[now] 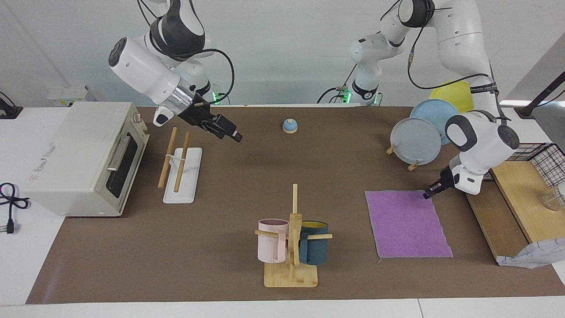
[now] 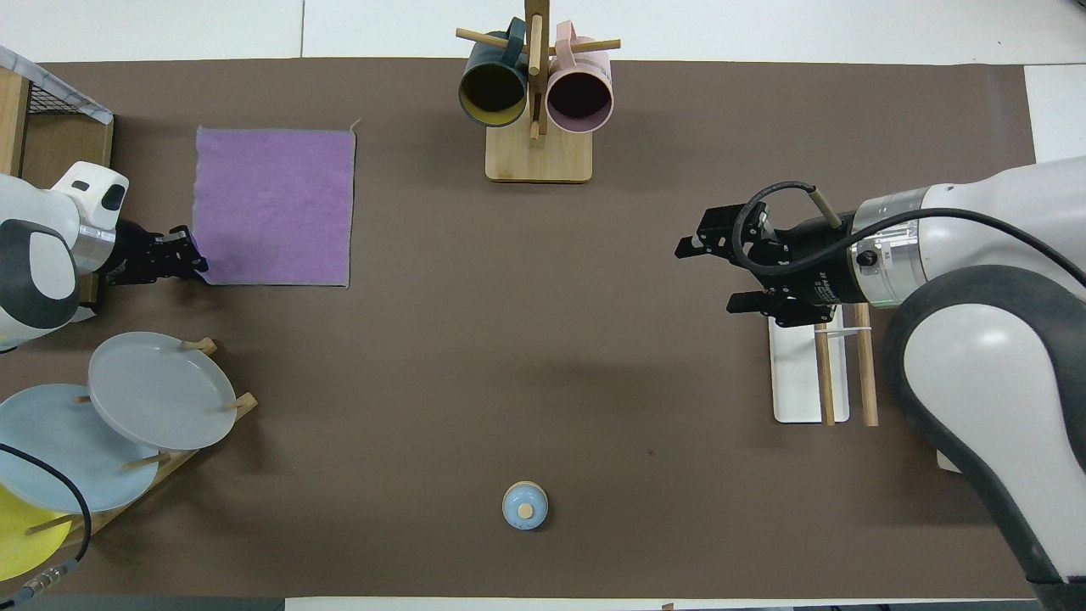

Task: Fold towel and hang on rack
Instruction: 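Move the left gripper to the purple towel edge while the right gripper advances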

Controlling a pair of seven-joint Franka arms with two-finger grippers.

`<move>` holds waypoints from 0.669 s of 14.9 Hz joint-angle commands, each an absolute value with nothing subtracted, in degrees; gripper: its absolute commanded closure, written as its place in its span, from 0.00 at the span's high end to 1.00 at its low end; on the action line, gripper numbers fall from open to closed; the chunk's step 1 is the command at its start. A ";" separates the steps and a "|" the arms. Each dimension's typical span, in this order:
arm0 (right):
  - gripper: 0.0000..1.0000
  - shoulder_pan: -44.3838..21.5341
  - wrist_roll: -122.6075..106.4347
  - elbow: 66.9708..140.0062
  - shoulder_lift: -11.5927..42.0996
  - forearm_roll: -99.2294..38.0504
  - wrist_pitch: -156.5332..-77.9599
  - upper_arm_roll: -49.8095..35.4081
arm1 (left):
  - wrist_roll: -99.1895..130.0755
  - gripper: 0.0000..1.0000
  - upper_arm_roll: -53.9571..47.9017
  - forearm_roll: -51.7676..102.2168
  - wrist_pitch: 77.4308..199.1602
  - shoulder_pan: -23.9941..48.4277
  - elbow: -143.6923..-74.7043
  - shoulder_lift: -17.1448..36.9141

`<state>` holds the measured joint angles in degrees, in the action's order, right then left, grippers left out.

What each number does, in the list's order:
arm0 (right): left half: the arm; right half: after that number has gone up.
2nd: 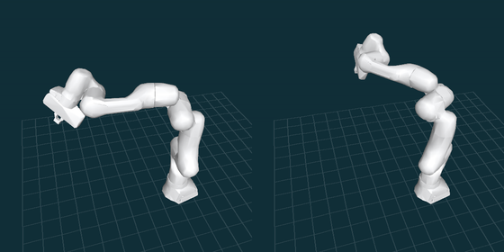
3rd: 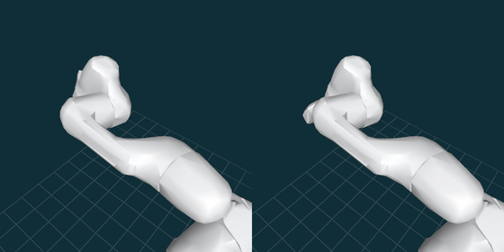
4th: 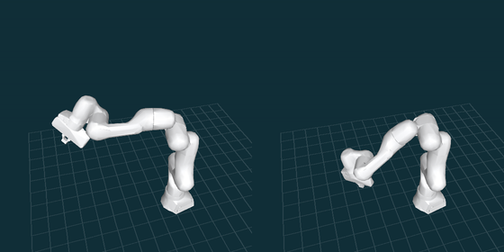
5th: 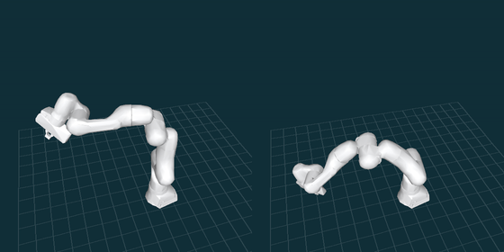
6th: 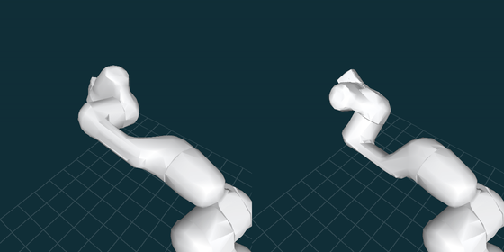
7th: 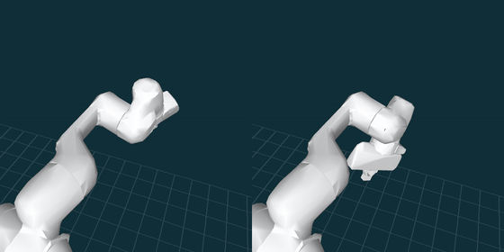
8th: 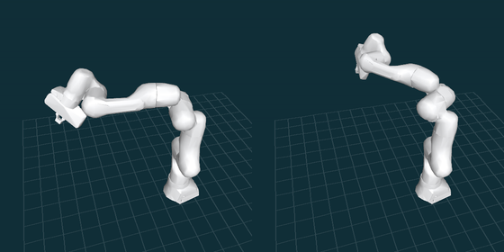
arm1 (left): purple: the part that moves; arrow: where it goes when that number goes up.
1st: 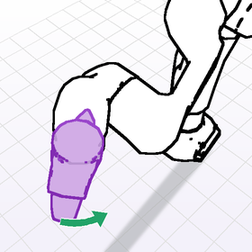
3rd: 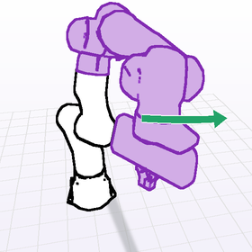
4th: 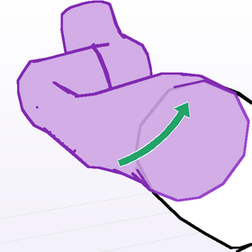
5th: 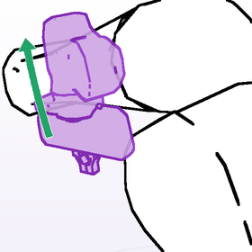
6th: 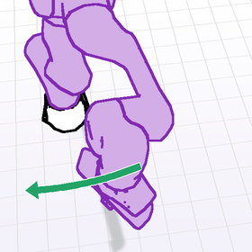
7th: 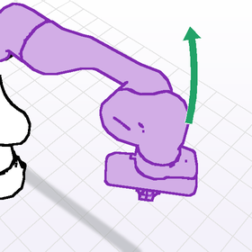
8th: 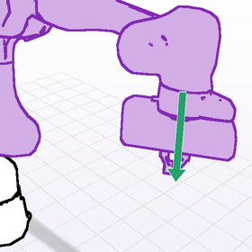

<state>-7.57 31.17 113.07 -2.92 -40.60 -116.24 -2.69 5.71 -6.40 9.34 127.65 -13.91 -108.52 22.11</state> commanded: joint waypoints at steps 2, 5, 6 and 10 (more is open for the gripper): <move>1.00 -8.43 35.84 114.35 -3.16 -44.19 -119.53 -3.08 | 5.71 0.00 -6.68 10.28 126.65 -14.50 -108.81 21.71; 1.00 -10.71 37.00 116.97 -2.81 -47.99 -125.05 -3.08 | 4.31 0.00 -6.77 9.58 125.25 -13.98 -107.41 21.45; 1.00 -11.07 37.18 117.24 -2.73 -48.08 -125.94 -3.08 | 4.05 0.00 -6.77 9.58 124.11 -13.54 -106.62 20.92; 1.00 -12.56 39.55 117.68 -2.46 -51.06 -128.84 -3.08 | 1.33 0.00 -7.29 -0.74 119.53 -4.17 -104.07 15.92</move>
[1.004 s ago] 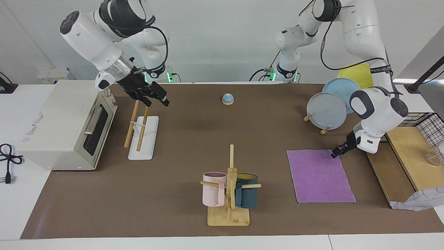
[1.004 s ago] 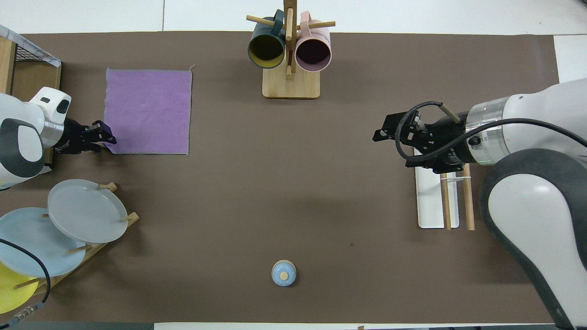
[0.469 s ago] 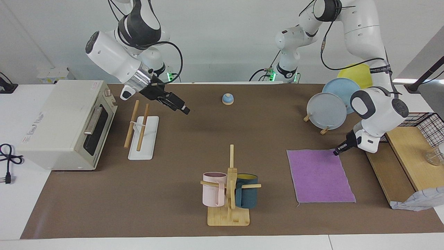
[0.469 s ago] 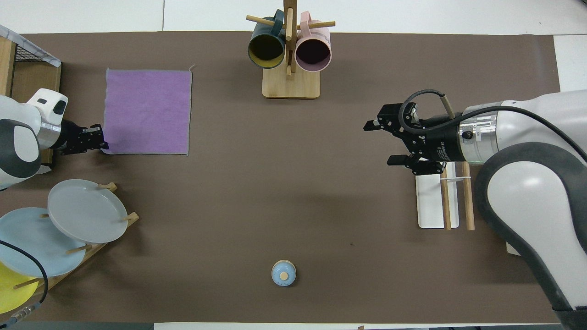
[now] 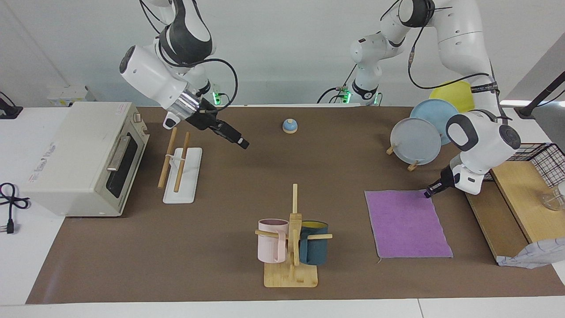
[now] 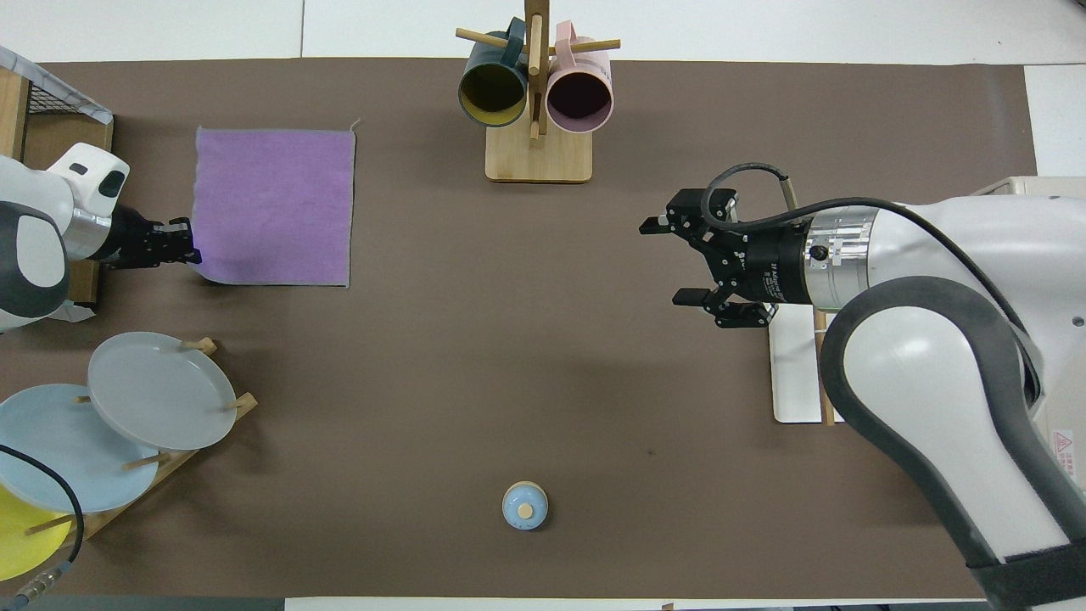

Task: Fold towel and hang on rack
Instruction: 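Grasp the purple towel edge with the left gripper and lift it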

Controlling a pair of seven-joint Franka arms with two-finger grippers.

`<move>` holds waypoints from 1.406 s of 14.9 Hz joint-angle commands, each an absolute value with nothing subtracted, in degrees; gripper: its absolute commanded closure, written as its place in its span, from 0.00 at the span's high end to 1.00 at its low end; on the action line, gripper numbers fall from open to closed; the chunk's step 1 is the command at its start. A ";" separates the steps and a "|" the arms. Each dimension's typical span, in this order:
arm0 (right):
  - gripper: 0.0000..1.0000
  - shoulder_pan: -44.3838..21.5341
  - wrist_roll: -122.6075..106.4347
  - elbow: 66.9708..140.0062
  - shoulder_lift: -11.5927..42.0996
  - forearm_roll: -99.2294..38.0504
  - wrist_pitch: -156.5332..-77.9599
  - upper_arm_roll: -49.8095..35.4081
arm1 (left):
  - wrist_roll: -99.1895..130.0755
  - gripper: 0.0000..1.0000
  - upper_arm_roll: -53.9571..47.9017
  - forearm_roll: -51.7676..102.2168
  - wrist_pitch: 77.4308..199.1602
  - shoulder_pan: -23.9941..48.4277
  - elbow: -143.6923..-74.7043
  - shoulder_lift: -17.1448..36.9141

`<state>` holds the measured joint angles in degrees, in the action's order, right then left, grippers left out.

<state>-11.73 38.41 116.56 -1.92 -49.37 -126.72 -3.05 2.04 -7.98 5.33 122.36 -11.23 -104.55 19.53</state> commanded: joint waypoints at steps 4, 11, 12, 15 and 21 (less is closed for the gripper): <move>1.00 -12.66 39.73 117.69 -2.37 -51.06 -129.37 -3.08 | 4.55 0.00 -7.21 -12.30 121.73 9.65 -106.34 15.47; 1.00 -12.57 39.73 117.60 -2.29 -51.15 -129.37 -3.08 | 18.19 0.00 -7.82 -12.58 129.47 13.18 -114.70 15.82; 1.00 -12.57 39.73 117.60 -2.29 -51.15 -129.37 -3.08 | 18.11 0.18 -7.82 -10.74 129.03 13.18 -114.61 15.73; 1.00 -12.66 39.73 117.60 -2.29 -51.15 -129.46 -3.08 | 17.32 1.00 -8.08 -7.58 126.31 12.57 -113.74 14.33; 1.00 -14.06 40.96 117.60 -2.29 -51.24 -130.78 -3.08 | -2.15 1.00 -7.91 11.22 127.08 2.39 -110.65 13.80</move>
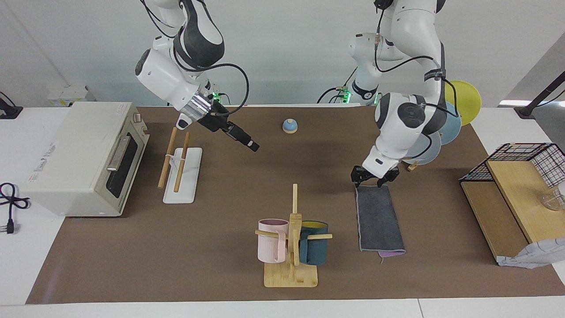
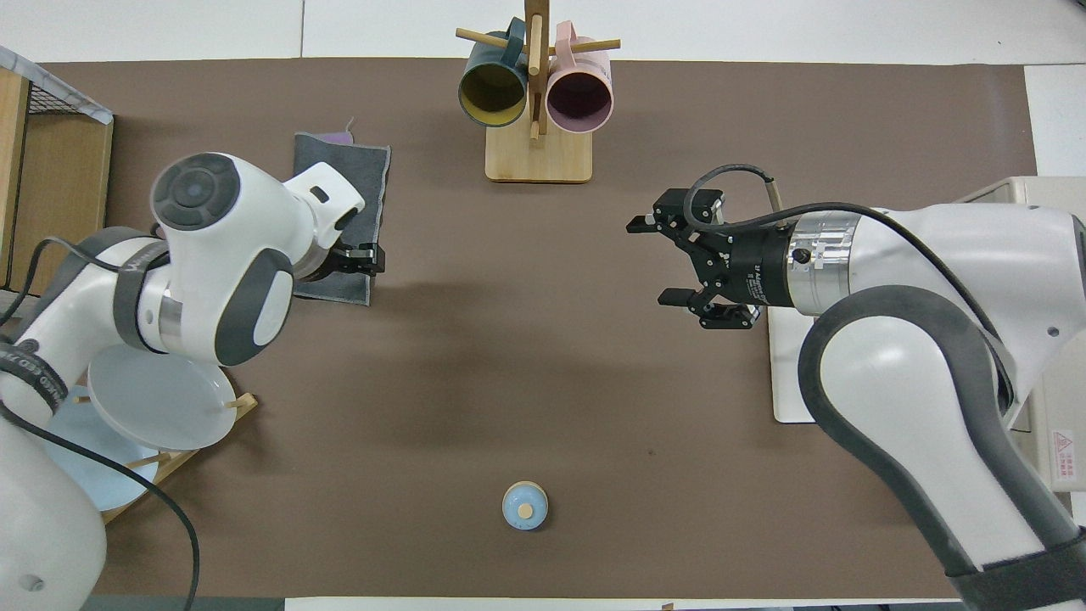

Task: Fold towel and hang on rack
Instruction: 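Grasp the purple towel edge with the left gripper and lift it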

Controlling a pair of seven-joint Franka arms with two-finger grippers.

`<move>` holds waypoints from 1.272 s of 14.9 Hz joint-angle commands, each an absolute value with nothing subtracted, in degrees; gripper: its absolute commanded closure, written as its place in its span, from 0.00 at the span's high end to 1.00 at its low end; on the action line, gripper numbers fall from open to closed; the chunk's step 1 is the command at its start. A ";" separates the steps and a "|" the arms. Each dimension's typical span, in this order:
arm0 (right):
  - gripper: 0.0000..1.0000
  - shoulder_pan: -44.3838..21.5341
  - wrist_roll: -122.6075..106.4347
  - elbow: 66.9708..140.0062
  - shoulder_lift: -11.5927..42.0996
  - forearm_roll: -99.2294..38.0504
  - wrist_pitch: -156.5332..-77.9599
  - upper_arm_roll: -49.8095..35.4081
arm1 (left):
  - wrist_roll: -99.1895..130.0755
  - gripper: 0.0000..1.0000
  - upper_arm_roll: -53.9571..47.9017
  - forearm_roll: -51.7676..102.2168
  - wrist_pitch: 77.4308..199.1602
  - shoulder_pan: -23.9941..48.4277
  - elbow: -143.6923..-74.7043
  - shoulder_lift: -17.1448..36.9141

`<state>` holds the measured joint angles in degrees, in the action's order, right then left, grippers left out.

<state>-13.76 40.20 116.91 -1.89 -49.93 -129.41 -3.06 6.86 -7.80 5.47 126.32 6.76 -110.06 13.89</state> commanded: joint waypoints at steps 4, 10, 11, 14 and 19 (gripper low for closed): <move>1.00 -14.06 40.96 117.60 -2.29 -51.24 -130.96 -3.08 | -8.78 1.00 -8.00 13.96 130.77 -0.17 -111.09 17.39; 1.00 -14.94 41.57 117.68 -2.29 -51.24 -131.13 -3.08 | -11.95 0.94 -8.00 16.35 133.15 -0.09 -111.09 21.00; 1.00 -14.94 41.75 117.69 -2.29 -51.24 -131.13 -3.08 | -11.95 0.92 -8.00 16.35 132.98 -0.09 -111.09 21.18; 1.00 -14.94 41.75 117.60 -2.29 -51.24 -131.22 -3.08 | -11.95 0.66 -8.00 16.52 133.06 0.00 -111.88 21.18; 1.00 -15.21 41.84 117.68 -2.29 -51.24 -131.22 -3.08 | -11.95 0.00 -7.91 17.05 133.07 -0.09 -112.24 21.36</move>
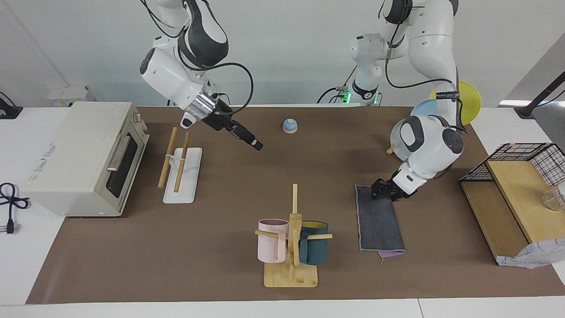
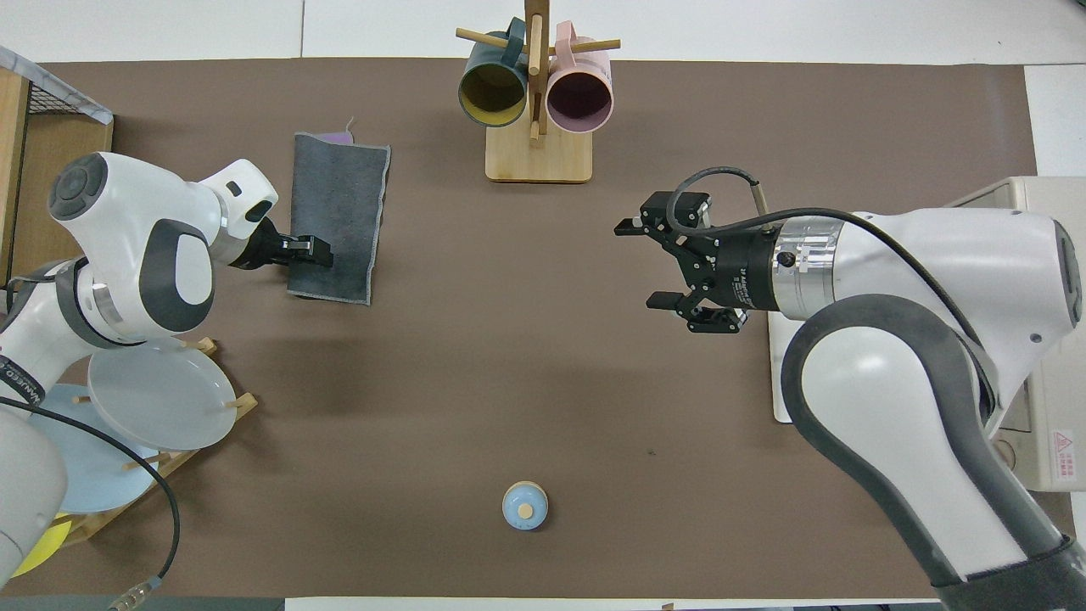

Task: Fold towel and hang on rack
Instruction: 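Grasp the purple towel edge with the left gripper and lift it, then carry the towel toward the right gripper while the right gripper reaches it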

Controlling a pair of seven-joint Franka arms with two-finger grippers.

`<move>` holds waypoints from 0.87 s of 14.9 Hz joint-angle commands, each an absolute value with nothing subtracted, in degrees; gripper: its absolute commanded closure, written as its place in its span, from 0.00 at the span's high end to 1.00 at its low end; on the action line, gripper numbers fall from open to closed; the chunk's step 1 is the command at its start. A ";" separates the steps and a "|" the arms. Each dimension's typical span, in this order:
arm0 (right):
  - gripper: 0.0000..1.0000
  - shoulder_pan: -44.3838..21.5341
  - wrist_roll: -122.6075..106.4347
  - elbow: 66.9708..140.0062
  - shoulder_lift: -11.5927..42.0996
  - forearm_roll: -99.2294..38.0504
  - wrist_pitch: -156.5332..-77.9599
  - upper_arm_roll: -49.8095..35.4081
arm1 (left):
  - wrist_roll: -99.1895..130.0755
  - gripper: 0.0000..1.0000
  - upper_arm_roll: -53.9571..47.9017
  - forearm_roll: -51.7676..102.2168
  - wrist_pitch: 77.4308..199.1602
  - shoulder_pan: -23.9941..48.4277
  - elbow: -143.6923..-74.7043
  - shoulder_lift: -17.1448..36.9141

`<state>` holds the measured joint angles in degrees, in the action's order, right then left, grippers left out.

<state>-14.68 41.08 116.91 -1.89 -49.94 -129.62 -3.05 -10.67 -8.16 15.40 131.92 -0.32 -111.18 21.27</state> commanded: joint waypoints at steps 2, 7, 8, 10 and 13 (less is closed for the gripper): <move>1.00 -15.21 41.92 117.60 -2.29 -51.24 -131.13 -3.08 | -11.87 0.00 -7.82 17.05 133.07 -0.09 -111.89 21.36; 1.00 -15.21 44.38 117.16 -1.94 -51.24 -131.31 -3.08 | -7.76 0.00 -7.91 17.14 128.43 -0.26 -107.42 20.74; 1.00 -15.29 44.56 116.98 -1.93 -51.24 -131.48 -3.08 | -4.86 0.00 -7.82 17.14 125.71 -0.18 -105.31 20.13; 1.00 -15.38 46.39 117.07 -1.85 -51.24 -132.36 -3.08 | 3.82 0.00 -8.17 16.44 121.66 0.35 -102.05 18.12; 1.00 -15.38 48.33 116.81 -1.76 -51.24 -132.36 -3.16 | 18.23 0.00 -8.44 16.35 118.22 1.31 -100.20 14.16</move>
<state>-14.97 46.63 116.89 -1.87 -49.94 -130.98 -3.06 9.36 -8.91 16.16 121.29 0.03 -100.58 17.57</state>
